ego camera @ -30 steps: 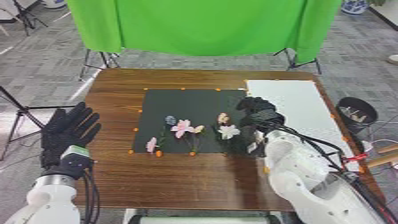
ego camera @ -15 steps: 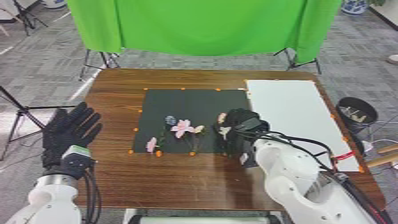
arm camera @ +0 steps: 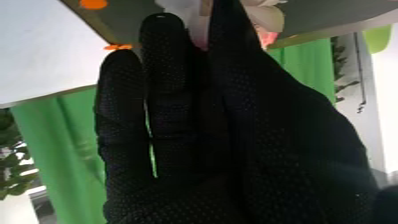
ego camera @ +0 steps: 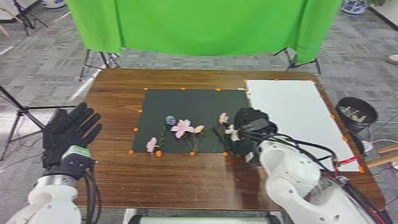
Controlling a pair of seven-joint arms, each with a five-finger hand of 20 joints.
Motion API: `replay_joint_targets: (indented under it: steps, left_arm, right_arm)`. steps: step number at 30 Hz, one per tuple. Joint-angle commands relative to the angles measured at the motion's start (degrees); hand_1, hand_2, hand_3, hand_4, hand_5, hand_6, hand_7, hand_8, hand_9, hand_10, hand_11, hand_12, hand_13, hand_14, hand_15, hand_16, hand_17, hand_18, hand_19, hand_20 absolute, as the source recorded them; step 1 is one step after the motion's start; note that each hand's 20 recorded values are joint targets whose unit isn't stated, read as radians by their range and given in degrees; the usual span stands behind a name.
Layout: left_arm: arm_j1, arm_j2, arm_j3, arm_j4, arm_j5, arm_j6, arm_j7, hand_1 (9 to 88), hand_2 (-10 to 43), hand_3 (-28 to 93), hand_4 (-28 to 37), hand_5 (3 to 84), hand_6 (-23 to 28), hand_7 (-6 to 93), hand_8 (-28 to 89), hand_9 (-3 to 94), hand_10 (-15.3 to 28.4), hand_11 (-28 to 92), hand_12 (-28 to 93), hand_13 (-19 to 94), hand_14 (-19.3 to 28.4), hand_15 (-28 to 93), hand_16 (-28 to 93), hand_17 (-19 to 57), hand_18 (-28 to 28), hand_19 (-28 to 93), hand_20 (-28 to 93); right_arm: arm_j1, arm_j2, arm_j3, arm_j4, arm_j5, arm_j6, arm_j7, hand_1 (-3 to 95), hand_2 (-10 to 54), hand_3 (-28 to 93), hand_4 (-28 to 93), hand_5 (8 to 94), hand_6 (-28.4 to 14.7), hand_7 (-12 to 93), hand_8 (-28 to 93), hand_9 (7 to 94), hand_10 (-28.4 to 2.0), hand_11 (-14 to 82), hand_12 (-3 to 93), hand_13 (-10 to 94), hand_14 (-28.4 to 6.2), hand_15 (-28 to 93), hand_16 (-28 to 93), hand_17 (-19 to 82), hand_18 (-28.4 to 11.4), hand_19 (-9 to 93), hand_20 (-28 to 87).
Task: Arrange flowers
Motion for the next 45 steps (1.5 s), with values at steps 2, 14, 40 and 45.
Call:
replay_joint_targets:
  steps: [2, 14, 40, 45]
  left_arm:
    - [0.5, -0.45, -0.17, -0.31, -0.22, 0.17, -0.11, 27.5, 13.4, 72, -28.3, 46.3, 10.3, 16.4, -9, 38.2, 16.1, 25, 12, 26, 16.3, 44, -8, -7.6, 16.3, 41, 10]
    - [-0.2, -0.31, -0.28, 0.08, 0.2, -0.65, -0.28, 27.3, 13.1, 72, -28.3, 46.3, 10.3, 16.2, -9, 38.1, 16.1, 25, 12, 26, 16.4, 43, -8, -7.6, 16.3, 40, 10]
    - [-0.7, 0.66, -4.12, 1.49, 2.89, -6.2, -6.42, 24.1, 11.3, 69, -28.3, 36.5, 7.8, 4.9, -7, 26.1, 14.2, 10, 7, 13, 10.8, 19, -8, -8.8, 13.5, 34, 7]
    - [-1.5, 1.71, -3.79, 1.59, 3.7, -6.11, -6.27, 23.2, 12.4, 68, -28.3, 33.2, 6.7, 3.8, -7, 21.8, 12.8, 8, 7, 8, 8.5, 13, -8, -9.0, 12.1, 31, 6]
  right_arm:
    - [-1.8, 0.0, 2.5, -2.9, 2.5, -1.6, 0.6, 58.0, -9.5, 73, -28, 64.4, -0.7, 29, -6, 65.8, -10.9, 16.3, 21.0, 65, -6.1, 35, 39, 38, -17.0, 76, 26]
    - [-2.7, -0.5, 5.2, -7.5, 10.8, -1.8, -0.2, 44.5, -9.5, 80, -28, 59.9, -1.5, 21, -15, 61.0, -13.4, 16.3, 17.3, 62, -10.6, 44, 24, 37, -18.0, 77, 26]
    - [-5.8, -1.3, 25.0, -4.1, 58.6, 11.6, -17.0, 11.8, 6.8, 75, -26, 40.0, -5.1, 11, -10, 38.5, -16.7, 5.7, 14.1, 35, -17.4, 22, 16, 20, -18.7, 45, 16]
    - [-9.7, -0.4, 29.3, -3.7, 67.5, 13.7, -21.2, 9.4, 8.2, 76, -27, 37.6, -4.0, 9, -9, 35.6, -13.4, 3.0, 12.4, 32, -15.9, 11, 19, 18, -17.4, 32, 17]
